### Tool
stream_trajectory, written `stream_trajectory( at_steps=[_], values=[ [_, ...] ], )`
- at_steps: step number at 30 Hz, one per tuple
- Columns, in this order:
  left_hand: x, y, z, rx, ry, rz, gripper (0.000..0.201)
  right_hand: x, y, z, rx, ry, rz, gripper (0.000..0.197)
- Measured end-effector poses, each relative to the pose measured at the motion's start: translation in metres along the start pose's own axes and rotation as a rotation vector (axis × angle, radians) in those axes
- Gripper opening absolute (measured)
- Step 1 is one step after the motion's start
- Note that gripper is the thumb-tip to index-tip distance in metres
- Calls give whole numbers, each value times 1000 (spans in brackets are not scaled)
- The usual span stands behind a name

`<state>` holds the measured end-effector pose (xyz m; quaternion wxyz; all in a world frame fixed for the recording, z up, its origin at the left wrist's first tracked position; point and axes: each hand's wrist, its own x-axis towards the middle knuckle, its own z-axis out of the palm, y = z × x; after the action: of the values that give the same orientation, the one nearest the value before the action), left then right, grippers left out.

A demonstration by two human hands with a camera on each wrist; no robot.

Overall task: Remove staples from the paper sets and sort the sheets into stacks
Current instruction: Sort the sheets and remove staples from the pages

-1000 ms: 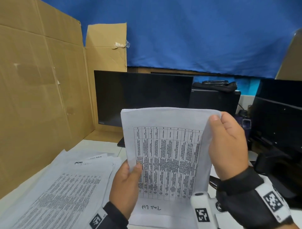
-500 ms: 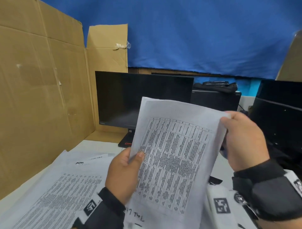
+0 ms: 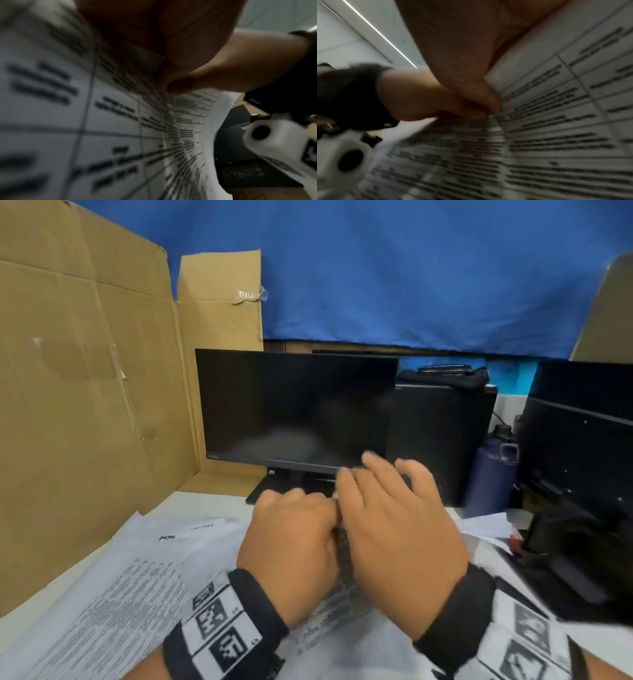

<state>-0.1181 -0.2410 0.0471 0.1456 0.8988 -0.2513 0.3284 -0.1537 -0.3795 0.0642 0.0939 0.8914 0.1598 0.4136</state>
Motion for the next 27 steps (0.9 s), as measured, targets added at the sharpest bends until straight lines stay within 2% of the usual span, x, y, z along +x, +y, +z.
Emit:
stream_trajectory(
  at_steps=[3, 5, 6, 8, 10, 12, 14, 15, 17, 18, 21, 23, 25, 27],
  values=[
    [5, -2, -6, 148, 1, -20, 17, 3, 14, 3, 7, -183, 54, 15],
    [7, -16, -14, 204, 24, -104, 24, 3, 30, 6, 15, -342, 159, 11],
    [7, -26, -17, 228, 39, -162, 33, 1, 41, 8, 18, -420, 235, 12],
    [5, -49, -21, 204, 41, -347, 78, -8, 66, 13, 158, -428, 417, 23],
    [-1, -68, -21, 6, 24, -530, 116, -18, 87, 18, 440, -375, 604, 30],
    [-8, -73, -14, -392, -12, -646, 127, -26, 94, 24, 678, -258, 733, 27],
    [-16, -60, -2, -833, -115, -747, 117, -32, 89, 33, 871, -163, 831, 23],
    [-17, -54, 6, -1052, -151, -791, 99, -35, 83, 37, 935, -148, 849, 22],
    [-17, -46, 21, -1350, -94, -825, 46, -39, 66, 44, 1006, -130, 821, 21],
    [-16, -42, 24, -1370, -36, -815, 36, -41, 58, 47, 1011, -101, 786, 19],
    [-9, -35, 28, -1144, 154, -734, 27, -48, 38, 55, 1009, 46, 715, 25],
    [-7, -33, 29, -1051, 238, -689, 19, -51, 30, 62, 1016, 93, 727, 26],
    [-7, -32, 31, -1035, 261, -669, 16, -54, 25, 71, 1042, 80, 754, 26],
    [-10, -31, 33, -1068, 214, -673, 22, -58, 23, 77, 1092, 47, 781, 30]
  ],
)
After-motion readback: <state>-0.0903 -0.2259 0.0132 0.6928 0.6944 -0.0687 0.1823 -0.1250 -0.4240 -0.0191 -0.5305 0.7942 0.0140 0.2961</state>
